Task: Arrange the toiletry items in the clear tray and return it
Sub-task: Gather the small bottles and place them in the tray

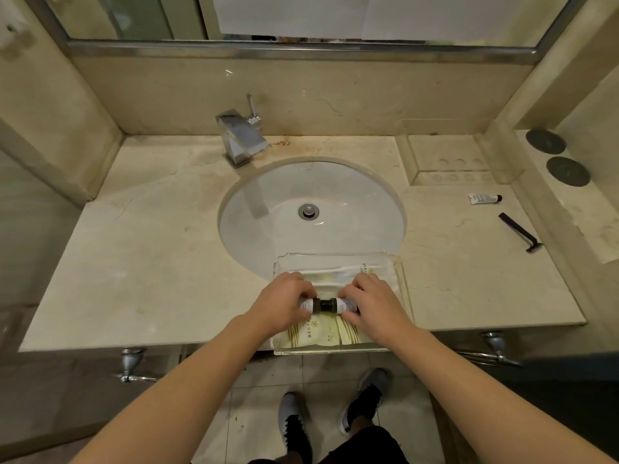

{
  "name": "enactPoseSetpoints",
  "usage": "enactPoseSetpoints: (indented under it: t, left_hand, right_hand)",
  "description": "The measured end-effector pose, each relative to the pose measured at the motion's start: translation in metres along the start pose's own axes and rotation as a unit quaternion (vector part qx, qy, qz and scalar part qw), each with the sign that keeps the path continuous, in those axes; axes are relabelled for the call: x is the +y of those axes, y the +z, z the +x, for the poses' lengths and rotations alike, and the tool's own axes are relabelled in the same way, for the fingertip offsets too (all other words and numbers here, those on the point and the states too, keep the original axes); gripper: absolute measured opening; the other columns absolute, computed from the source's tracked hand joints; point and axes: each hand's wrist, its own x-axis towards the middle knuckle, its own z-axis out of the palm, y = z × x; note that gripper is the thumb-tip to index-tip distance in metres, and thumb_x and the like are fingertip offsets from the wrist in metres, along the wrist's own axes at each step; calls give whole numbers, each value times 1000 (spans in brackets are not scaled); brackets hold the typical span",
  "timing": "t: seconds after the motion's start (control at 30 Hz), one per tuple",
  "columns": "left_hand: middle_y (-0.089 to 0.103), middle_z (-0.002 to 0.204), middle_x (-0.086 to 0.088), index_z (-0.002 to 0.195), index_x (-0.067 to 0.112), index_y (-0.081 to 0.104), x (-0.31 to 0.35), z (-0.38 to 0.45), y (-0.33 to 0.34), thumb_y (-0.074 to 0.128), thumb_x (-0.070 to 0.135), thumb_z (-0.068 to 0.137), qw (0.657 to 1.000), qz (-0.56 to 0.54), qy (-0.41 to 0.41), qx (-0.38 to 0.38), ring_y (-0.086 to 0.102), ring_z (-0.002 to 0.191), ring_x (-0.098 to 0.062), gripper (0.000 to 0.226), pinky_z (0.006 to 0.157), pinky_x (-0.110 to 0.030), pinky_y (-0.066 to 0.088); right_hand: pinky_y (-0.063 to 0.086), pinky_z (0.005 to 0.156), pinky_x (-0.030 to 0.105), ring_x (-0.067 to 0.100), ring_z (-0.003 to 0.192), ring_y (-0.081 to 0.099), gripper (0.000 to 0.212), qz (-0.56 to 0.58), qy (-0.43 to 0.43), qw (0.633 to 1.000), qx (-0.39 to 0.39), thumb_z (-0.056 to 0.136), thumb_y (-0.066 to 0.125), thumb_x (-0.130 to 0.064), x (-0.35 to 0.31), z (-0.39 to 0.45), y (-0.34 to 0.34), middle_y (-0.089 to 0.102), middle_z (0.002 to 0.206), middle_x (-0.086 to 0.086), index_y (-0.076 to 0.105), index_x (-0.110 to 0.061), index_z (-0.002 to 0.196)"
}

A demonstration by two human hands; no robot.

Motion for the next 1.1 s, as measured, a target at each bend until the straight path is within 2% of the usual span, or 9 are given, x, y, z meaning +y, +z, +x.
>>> enactPoseSetpoints:
  t: [0.2,0.4,0.5,0.67,0.93,1.1]
  left_hand:
    - [60,98,2,101,20,66,2,5,1,76,25,73,1000,17,7,-1,50,91,-16,30,79,-31,47]
    - [55,101,6,108,27,59,14,20,-3,78,45,65,999,33,20,-1,49,95,-15,50,83,-31,46]
    - [53,99,9,108,29,58,25,33,-9,76,50,66,999,8,32,4,48,94,-13,50,82,-28,43]
    - [54,96,9,104,27,60,53,66,-14,70,44,75,998,-21,48,27,50,93,-12,35,83,-27,44]
    - [55,93,8,104,22,61,121,142,-1,62,34,87,995,-30,88,22,49,85,-11,21,76,-22,39]
    - [53,95,8,106,22,61,174,204,15,58,32,89,995,-29,98,1,48,84,-10,20,77,-20,38]
  right_hand:
    - [42,78,32,22,93,51,31,10,-11,1000,15,80,72,-29,2,0,4,56,98,0,66,-19,108]
    - [40,88,29,16,103,47,39,19,18,999,30,83,62,-46,2,0,-7,54,110,-5,61,-24,115]
    - [42,88,30,17,103,50,36,36,46,997,56,86,60,-44,12,2,-19,57,110,-3,62,-22,115]
    - [44,88,31,18,103,52,28,76,130,983,102,91,56,-34,46,2,-47,58,110,-1,63,-17,113]
    - [49,77,34,19,101,55,20,120,312,929,161,92,54,-26,132,-16,-83,57,105,-1,64,-18,107]
    - [43,72,27,16,104,55,23,107,396,898,157,94,50,-27,194,-27,-101,52,117,-4,59,-22,115]
